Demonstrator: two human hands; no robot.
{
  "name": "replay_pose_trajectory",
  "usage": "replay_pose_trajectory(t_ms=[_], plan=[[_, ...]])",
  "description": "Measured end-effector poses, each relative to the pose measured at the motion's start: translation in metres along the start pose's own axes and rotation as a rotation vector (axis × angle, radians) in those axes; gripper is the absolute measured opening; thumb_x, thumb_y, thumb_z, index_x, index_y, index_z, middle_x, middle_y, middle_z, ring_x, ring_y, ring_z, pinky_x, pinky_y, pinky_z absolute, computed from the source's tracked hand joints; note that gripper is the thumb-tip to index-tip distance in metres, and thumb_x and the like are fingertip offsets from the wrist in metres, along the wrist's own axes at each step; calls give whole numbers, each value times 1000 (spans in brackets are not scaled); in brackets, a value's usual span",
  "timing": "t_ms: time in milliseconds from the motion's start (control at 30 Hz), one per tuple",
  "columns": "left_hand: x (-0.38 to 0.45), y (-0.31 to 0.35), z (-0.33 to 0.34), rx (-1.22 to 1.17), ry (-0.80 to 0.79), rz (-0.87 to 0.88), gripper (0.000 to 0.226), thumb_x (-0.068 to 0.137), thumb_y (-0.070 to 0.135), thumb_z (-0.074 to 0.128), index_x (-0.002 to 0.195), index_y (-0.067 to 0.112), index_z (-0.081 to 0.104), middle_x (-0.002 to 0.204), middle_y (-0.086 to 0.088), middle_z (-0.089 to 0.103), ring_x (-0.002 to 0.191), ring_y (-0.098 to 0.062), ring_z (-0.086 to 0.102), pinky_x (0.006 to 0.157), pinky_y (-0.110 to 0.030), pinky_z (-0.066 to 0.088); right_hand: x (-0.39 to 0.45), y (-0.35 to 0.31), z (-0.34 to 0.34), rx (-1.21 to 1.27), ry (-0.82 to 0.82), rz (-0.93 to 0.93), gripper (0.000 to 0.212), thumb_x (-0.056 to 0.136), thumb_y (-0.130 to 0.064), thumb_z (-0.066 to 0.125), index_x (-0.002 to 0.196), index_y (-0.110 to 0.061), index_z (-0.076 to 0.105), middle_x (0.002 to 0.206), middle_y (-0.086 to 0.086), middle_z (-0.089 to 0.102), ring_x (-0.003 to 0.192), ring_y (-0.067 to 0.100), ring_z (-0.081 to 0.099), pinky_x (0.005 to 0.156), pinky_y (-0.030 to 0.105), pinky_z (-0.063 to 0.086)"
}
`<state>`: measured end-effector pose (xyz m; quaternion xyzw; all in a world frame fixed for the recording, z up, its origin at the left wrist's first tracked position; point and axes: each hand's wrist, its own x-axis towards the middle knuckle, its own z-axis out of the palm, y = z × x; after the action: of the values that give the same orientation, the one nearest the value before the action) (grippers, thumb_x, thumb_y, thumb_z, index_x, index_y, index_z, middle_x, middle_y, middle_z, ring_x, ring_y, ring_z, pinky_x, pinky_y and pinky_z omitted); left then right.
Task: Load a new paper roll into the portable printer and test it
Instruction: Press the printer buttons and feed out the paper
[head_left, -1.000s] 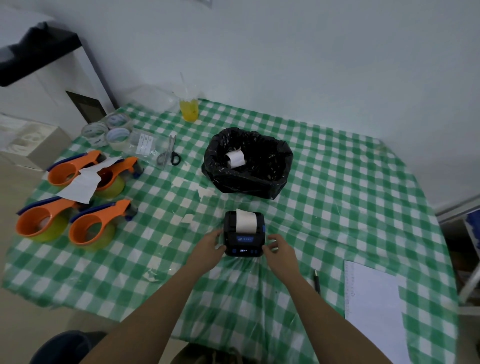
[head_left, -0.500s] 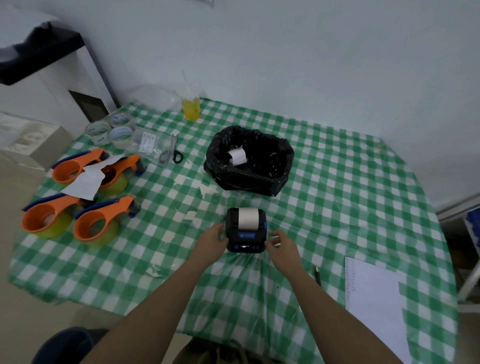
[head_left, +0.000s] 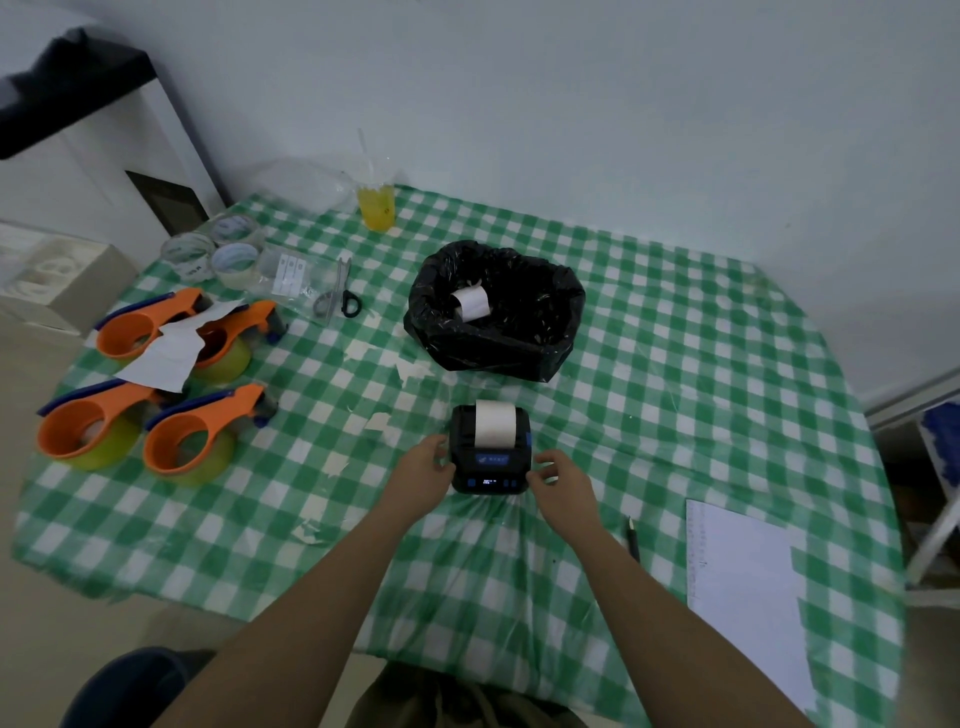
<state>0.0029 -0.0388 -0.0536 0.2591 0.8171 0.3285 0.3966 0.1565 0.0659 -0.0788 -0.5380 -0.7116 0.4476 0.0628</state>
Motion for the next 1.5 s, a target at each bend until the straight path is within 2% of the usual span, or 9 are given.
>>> replay_pose_trajectory(t_ms=[133,300,600,733,833,967,1100,1367,1500], plan=[[-1,0,0,-14,-8,-6,44,91,9,51,134,8,41,136,-15,52,122,-28,52,92,-30,41,0,0,1,4,-3,1,26,90,-17,56,115,-11,55,95,2,58,79,18,56,64,30,43],[-1,-1,-4,20,-2,-19,47,90,13,53,135,11,40,136,-13,53,121,-27,53,101,-40,43,0,0,2,22,-4,3,26,89,-17,57,114,-12,56,95,4,60,78,19,57,65,32,46],[0,1,-4,33,2,-18,48,90,13,53,136,10,39,136,-13,53,121,-28,53,102,-42,44,4,-2,0,7,-16,1,22,90,-18,56,111,-13,56,94,1,59,81,19,58,66,32,46],[0,1,-2,26,12,-3,48,90,11,53,136,8,39,136,-16,52,122,-29,52,103,-41,44,6,-1,1,32,-24,5,23,89,-16,56,112,-12,56,94,3,60,72,17,55,62,31,45],[0,2,0,28,15,0,47,90,9,52,136,7,39,136,-17,52,122,-30,52,101,-40,43,5,0,0,26,-25,3,23,89,-14,55,112,-13,56,94,2,59,72,17,55,61,30,44],[1,2,2,18,15,-1,44,90,6,52,133,6,42,134,-17,54,120,-29,53,94,-34,43,6,-1,-1,25,-27,-4,24,90,-13,54,113,-13,56,94,1,58,72,16,55,53,22,41],[2,2,4,14,18,1,43,89,6,52,132,6,43,133,-17,55,117,-29,55,87,-29,41,7,0,-2,34,-28,-2,23,90,-12,54,113,-12,56,92,2,58,63,10,51,50,20,38],[5,5,4,17,13,-2,43,90,7,51,132,8,43,131,-16,55,117,-30,55,93,-35,44,10,0,-3,38,-24,6,24,90,-11,53,114,-11,56,92,3,58,62,10,50,49,20,37],[6,6,4,17,14,-1,43,90,7,51,132,8,44,131,-16,56,116,-30,54,92,-34,44,10,-1,-4,36,-28,3,24,90,-11,52,114,-11,56,93,3,58,69,15,53,49,19,36]])
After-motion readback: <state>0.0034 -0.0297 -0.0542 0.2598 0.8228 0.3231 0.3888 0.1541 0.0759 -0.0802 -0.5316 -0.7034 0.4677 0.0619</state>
